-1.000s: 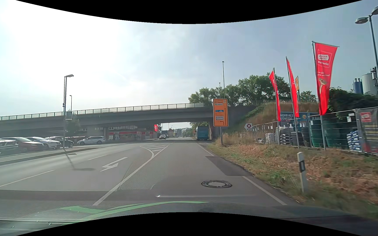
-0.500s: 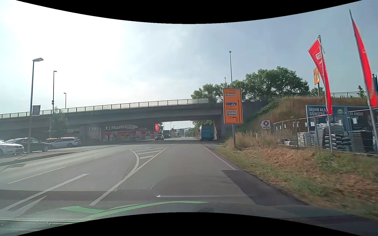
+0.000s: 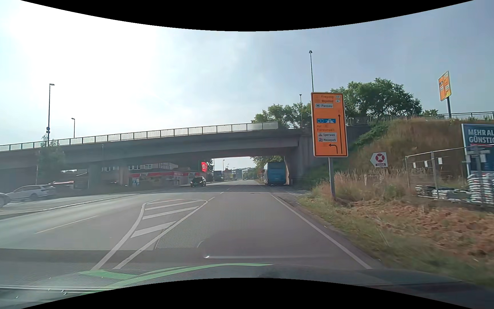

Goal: Follow the waypoints while adhering to traffic rules and regulations

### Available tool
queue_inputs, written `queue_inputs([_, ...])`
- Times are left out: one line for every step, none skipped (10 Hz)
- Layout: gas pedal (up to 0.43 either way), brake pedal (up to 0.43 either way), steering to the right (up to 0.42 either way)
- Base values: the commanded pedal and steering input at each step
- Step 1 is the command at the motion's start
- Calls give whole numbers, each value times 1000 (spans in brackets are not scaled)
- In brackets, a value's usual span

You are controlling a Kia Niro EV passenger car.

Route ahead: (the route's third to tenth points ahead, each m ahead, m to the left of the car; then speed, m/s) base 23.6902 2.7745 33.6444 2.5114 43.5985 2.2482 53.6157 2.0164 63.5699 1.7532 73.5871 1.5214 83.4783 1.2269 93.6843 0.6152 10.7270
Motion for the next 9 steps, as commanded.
queue_inputs([150, 0, -5])
queue_inputs([150, 0, -4])
queue_inputs([150, 0, -4])
queue_inputs([150, 0, -3])
queue_inputs([150, 0, -1])
queue_inputs([150, 0, 0])
queue_inputs([150, 0, 0])
queue_inputs([150, 0, 0])
queue_inputs([150, 0, 0])
